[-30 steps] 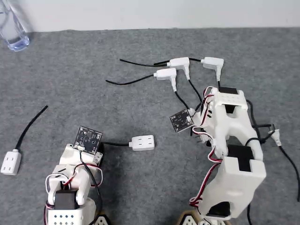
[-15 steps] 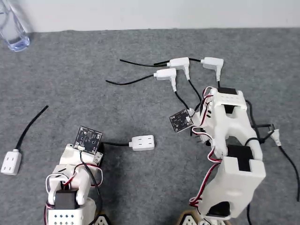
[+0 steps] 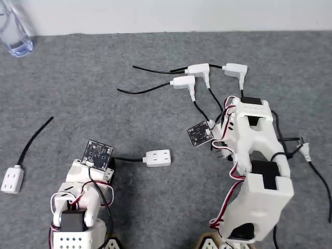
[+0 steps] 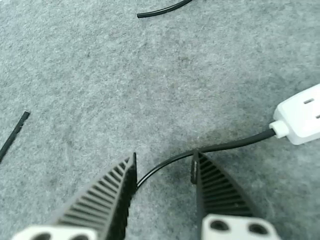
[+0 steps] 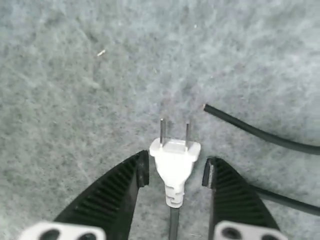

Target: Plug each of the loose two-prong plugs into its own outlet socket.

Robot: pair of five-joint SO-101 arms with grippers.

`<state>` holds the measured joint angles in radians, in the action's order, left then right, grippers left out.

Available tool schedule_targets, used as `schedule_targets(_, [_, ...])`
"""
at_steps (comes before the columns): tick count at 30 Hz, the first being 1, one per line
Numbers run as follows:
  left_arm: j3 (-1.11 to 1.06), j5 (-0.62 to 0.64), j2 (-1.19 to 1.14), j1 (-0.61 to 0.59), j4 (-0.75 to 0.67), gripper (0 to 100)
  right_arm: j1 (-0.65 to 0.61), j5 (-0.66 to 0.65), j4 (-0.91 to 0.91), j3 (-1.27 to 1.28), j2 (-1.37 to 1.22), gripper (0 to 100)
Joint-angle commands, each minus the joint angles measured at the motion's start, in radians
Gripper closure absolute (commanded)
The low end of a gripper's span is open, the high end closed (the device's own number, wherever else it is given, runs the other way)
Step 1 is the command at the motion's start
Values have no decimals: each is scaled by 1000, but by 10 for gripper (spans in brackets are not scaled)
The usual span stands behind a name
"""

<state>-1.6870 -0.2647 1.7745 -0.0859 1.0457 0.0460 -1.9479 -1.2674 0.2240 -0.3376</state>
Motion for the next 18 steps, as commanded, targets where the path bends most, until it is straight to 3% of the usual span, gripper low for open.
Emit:
schedule_targets(1, [4,-6,17,6,18,833,-51,9,15,-2,-16,812])
schedule_targets(4, [4,-6,17,6,18,833,-51,9,18,-2,-18,820])
schedule_targets(10, [4,-6,17,6,18,833,-51,61,-16,-71,-70,995])
schedule_targets(18, [4,-6,17,6,18,833,-48,100,-119,-196,-151,990])
